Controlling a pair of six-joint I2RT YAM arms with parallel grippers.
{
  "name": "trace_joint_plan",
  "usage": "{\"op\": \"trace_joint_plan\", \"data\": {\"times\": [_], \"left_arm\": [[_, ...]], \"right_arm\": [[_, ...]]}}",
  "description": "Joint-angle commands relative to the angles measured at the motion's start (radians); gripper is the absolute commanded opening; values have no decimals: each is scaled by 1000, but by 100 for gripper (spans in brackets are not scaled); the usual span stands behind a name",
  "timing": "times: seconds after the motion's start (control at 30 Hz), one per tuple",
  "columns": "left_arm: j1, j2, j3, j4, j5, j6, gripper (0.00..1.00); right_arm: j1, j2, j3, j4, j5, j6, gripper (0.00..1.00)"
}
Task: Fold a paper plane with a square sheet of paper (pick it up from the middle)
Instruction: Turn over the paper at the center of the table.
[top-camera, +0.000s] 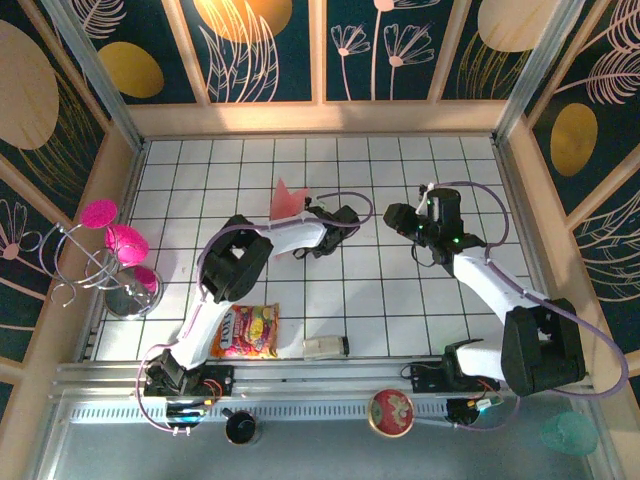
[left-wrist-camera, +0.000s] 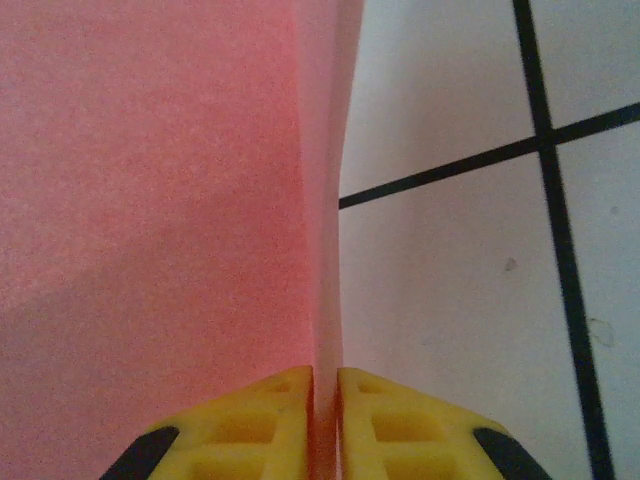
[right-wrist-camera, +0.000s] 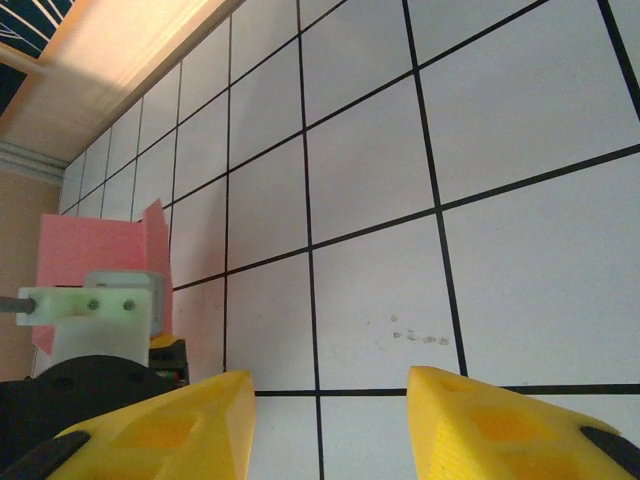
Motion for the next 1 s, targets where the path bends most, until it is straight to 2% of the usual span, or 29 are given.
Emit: {"op": "trace_joint_plan", "data": {"times": [0.0,0.37,0.57,0.73,0.97], "left_arm": [[-11,25,31,-25,17,-53,15],[-37,70,53,4,96,-85,20],[-42,83,70,0,105,-94,21],[-47,58,76,2,147,-107,28],[-55,-77,39,101,313,-130,46]], "right_arm": [[-12,-30,-9,-16,18,4,45],[-14,-19,-8,-9,6,13,44],[-16,-20,-7,-9,3,13,44],[-20,-30,-10,-11,12,20,44],[-35,-49,-28,-5,40,41,45]]}}
